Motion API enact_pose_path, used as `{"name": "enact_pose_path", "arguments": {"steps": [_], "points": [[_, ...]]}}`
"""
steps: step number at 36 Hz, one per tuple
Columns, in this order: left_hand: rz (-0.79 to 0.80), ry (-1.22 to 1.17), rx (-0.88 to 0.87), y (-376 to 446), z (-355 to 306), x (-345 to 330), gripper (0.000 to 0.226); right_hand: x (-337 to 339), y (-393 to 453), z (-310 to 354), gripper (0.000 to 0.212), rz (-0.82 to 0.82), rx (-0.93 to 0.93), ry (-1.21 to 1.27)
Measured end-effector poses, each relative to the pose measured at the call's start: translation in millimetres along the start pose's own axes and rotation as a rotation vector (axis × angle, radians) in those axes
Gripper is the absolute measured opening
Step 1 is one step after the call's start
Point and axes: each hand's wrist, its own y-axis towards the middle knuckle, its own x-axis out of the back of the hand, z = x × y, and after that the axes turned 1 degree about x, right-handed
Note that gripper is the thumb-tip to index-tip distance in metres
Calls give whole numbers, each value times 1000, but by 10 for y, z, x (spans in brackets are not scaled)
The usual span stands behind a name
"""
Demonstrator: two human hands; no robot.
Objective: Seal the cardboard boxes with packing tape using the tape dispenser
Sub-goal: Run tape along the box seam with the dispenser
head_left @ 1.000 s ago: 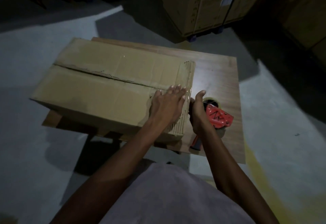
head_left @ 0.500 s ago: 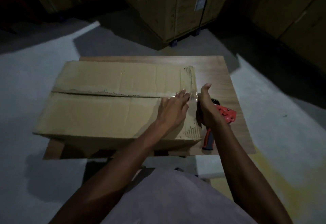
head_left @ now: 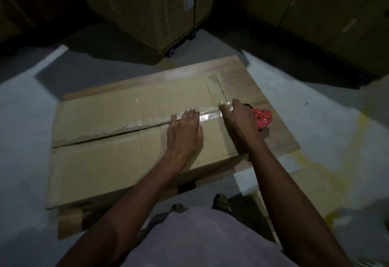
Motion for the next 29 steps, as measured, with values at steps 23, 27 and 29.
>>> {"name": "enact_pose_path", "arguments": {"steps": [23,27,29], "points": [[69,51,168,164,-250,-117,58,133,450,-94,63,21,35,66],[41,29,203,176,-285,-111,57,152,480,-90,69,102,-9,19],[26,25,202,161,-281,-121,57,152,473,-79,72,142,24,-7]]}}
